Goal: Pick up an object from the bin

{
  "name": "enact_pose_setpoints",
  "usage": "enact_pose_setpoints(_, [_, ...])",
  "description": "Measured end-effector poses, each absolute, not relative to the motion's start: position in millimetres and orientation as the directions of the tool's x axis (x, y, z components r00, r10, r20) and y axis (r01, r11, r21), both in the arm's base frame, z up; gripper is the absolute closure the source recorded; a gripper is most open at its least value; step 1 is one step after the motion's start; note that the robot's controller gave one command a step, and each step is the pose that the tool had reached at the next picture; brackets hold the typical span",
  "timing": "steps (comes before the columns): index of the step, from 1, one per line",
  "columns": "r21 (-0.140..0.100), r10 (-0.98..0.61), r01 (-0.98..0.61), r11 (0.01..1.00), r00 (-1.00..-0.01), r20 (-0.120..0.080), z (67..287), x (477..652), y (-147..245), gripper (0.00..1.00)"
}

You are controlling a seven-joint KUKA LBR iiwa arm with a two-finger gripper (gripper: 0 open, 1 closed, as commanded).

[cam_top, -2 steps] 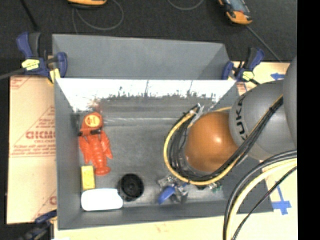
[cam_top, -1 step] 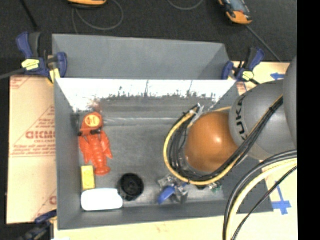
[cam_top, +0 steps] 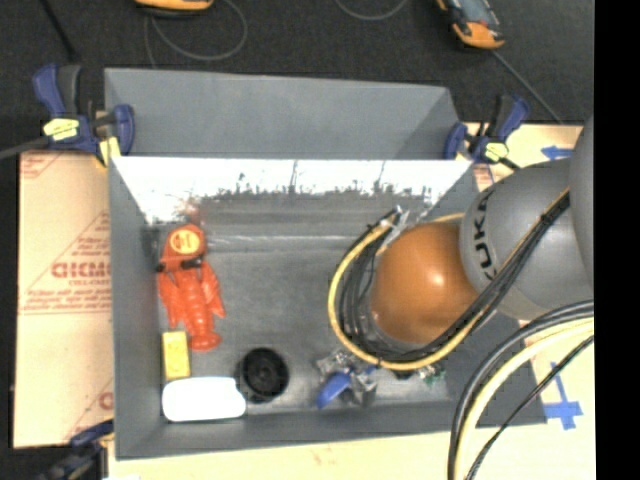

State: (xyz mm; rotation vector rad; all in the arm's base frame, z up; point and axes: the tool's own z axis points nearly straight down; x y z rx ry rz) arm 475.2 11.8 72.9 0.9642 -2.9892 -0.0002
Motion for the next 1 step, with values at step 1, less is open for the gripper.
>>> enact_pose_setpoints(1, [0.000, -0.584, -0.584, 0.812, -0.812, 0.000, 83.4, 475.4, 11.7, 1.00])
